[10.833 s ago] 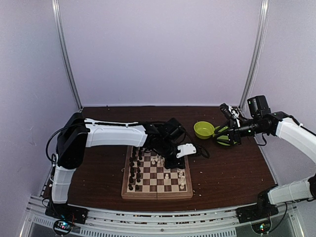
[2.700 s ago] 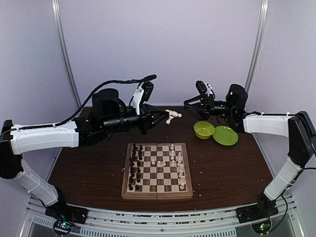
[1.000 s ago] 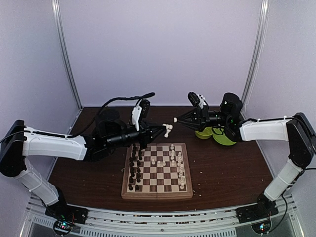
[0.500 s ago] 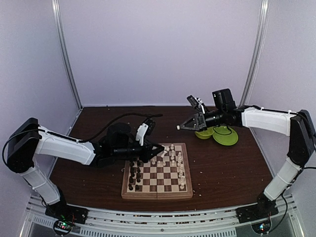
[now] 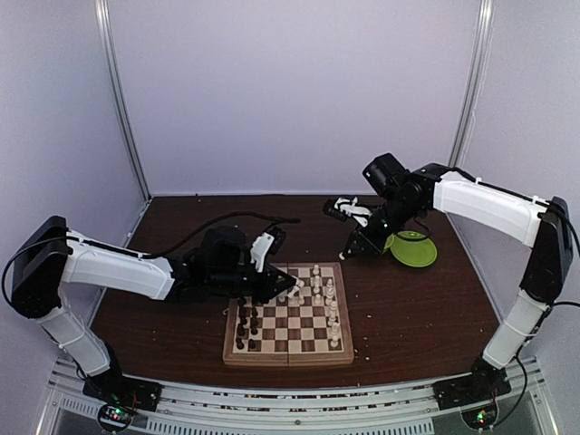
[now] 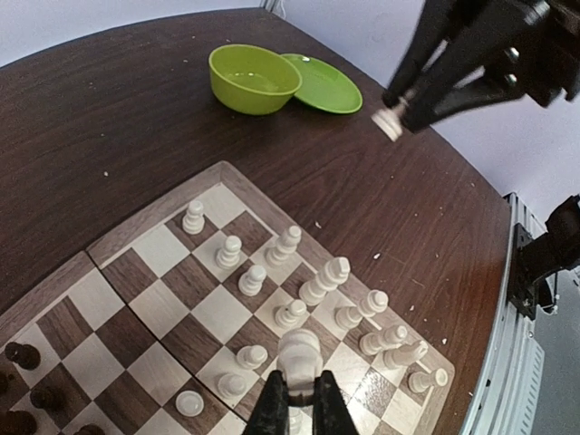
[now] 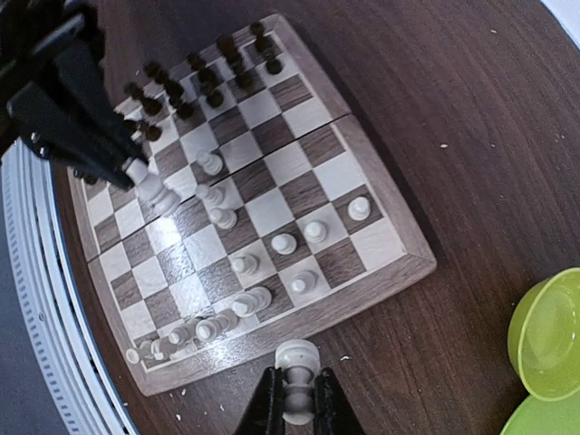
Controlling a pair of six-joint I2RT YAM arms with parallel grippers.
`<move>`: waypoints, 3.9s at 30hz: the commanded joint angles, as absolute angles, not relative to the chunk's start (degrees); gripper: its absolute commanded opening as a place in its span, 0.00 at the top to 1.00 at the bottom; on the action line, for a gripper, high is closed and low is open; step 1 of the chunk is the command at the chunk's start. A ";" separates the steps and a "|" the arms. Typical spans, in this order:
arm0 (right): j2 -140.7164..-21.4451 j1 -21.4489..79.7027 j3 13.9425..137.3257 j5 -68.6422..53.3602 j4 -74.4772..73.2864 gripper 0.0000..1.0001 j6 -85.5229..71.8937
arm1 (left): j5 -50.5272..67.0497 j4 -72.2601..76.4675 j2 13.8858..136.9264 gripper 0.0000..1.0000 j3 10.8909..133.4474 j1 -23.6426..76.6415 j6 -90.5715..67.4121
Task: Set up the chess pieces on the board
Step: Place the pawn at d2, then pass from the left arm to the right
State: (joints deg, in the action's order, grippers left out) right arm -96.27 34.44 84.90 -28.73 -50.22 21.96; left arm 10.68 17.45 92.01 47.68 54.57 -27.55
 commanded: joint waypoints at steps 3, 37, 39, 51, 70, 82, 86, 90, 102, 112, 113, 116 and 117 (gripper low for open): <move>-93.72 44.97 84.87 -19.95 -55.47 0.94 29.36 | 3.97 15.02 87.39 1.00 47.47 54.93 -29.52; -116.17 58.62 98.23 -5.61 -65.59 0.93 34.72 | -13.77 7.74 66.48 1.00 40.78 50.28 -29.39; -116.64 58.68 98.21 -4.70 -65.26 0.93 34.72 | -13.79 7.73 66.40 1.00 40.69 50.20 -29.39; -118.66 58.71 98.67 -2.64 -64.28 0.91 35.07 | -12.13 9.40 68.46 1.00 40.86 50.19 -29.87; -121.00 58.77 99.05 -0.09 -62.46 0.85 34.83 | -10.90 10.33 69.61 1.00 40.69 50.19 -30.21; -119.68 58.82 98.22 0.35 -60.78 0.74 34.02 | -10.53 10.43 69.52 1.00 40.43 50.18 -30.50; -120.04 58.81 98.36 1.34 -60.90 0.74 33.95 | -10.44 10.52 69.65 1.00 40.52 50.19 -30.53; -120.23 58.80 98.11 1.28 -60.78 0.75 33.81 | -10.27 10.49 69.70 1.00 40.61 50.19 -30.65; -111.94 58.69 99.03 -2.65 -61.66 0.71 32.98 | -8.39 12.08 68.34 1.00 41.47 50.19 -30.39; -91.44 41.59 94.42 -38.24 -42.73 0.58 11.36 | -2.48 33.60 72.18 1.00 45.57 50.19 -30.71; -90.26 39.04 91.76 -44.44 -37.21 0.57 5.96 | -1.93 36.30 72.93 1.00 46.15 50.19 -30.87; -87.82 33.46 83.33 -57.01 -18.02 0.55 -11.44 | 0.26 41.82 75.08 1.00 49.05 50.31 -30.80; -87.27 32.34 80.48 -59.86 -9.79 0.54 -18.59 | 1.19 43.61 75.81 1.00 50.07 50.28 -30.84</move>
